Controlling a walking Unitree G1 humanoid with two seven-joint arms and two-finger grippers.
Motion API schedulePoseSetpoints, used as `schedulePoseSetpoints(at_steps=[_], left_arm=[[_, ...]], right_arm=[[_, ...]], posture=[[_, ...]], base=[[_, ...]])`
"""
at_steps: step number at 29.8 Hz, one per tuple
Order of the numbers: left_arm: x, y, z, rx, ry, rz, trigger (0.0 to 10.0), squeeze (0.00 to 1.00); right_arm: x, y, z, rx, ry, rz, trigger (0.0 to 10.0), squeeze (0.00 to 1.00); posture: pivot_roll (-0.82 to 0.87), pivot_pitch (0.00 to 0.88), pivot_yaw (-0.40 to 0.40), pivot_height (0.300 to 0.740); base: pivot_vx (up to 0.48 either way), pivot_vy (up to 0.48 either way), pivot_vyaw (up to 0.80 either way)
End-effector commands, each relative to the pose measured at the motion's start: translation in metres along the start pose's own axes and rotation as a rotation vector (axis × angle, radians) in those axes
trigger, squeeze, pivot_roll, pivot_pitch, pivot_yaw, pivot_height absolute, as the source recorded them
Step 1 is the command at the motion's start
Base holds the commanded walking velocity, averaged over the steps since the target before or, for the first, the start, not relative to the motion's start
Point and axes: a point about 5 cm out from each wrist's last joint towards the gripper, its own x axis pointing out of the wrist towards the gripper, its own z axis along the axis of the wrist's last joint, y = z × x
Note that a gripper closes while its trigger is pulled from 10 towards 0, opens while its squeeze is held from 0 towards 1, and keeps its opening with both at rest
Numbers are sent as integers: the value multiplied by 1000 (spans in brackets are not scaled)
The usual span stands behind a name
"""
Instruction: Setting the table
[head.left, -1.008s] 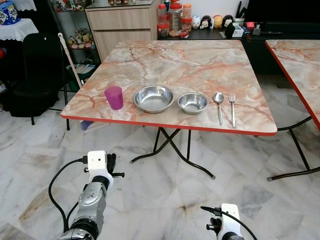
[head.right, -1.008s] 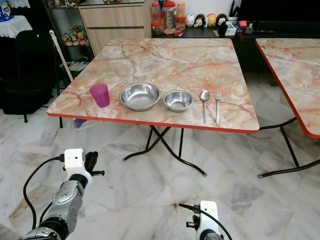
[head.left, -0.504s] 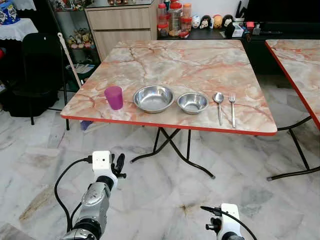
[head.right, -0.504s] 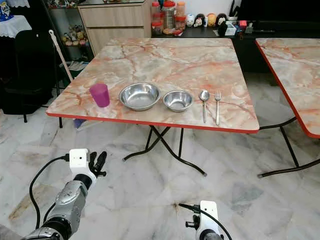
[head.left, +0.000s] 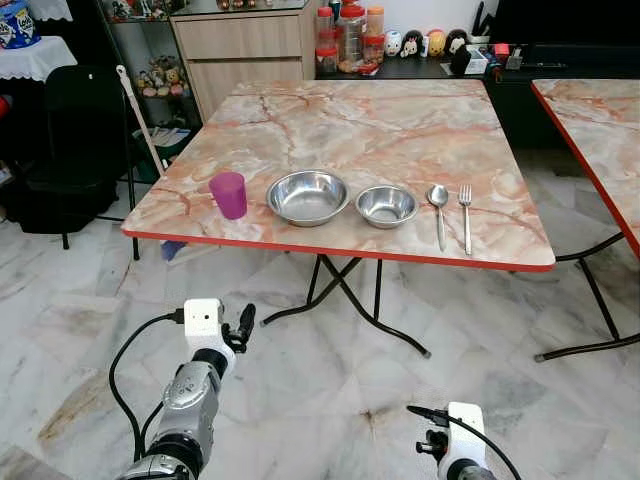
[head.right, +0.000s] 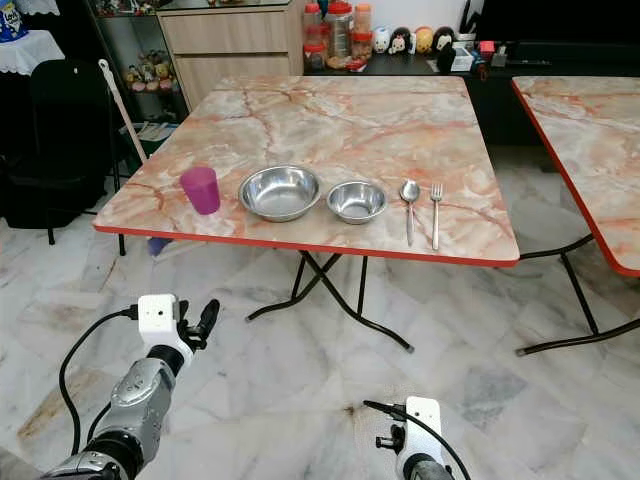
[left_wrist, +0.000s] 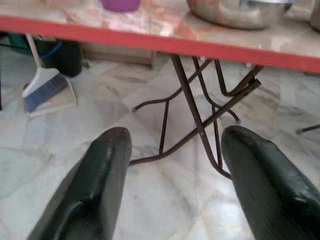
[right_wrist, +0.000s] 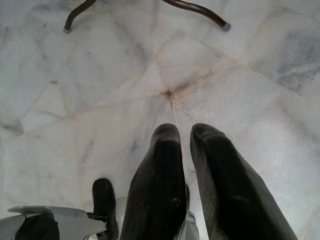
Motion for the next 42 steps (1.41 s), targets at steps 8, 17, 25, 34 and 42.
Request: schedulePoseSetpoints(at_steps=[8, 17, 25, 34, 42], left_arm=[[10, 7, 22, -14, -86, 35, 10000, 0], [10, 8, 23, -23, -87, 49, 10000, 0], [12, 8, 26, -30, -100, 56, 10000, 0], [15, 8, 32, -42, -127, 70, 10000, 0], [16, 13, 39, -34, -146, 66, 10000, 0]], right_arm=[[1, 2, 2, 1, 6, 4, 10000, 0], [1, 3, 2, 15, 6, 1, 10000, 0], [2, 5, 1, 3, 23, 7, 10000, 0], [1, 5, -1, 8, 25, -3, 10000, 0], [2, 7, -2, 22, 30, -10, 10000, 0]], posture=[[5, 0, 55, 714], [-2, 0, 58, 714], [3, 0, 58, 714], [6, 0, 70, 714], [9, 0, 82, 714]], base=[[0, 0, 0], [184, 0, 0], [322, 0, 0], [382, 0, 0], [383, 0, 0]])
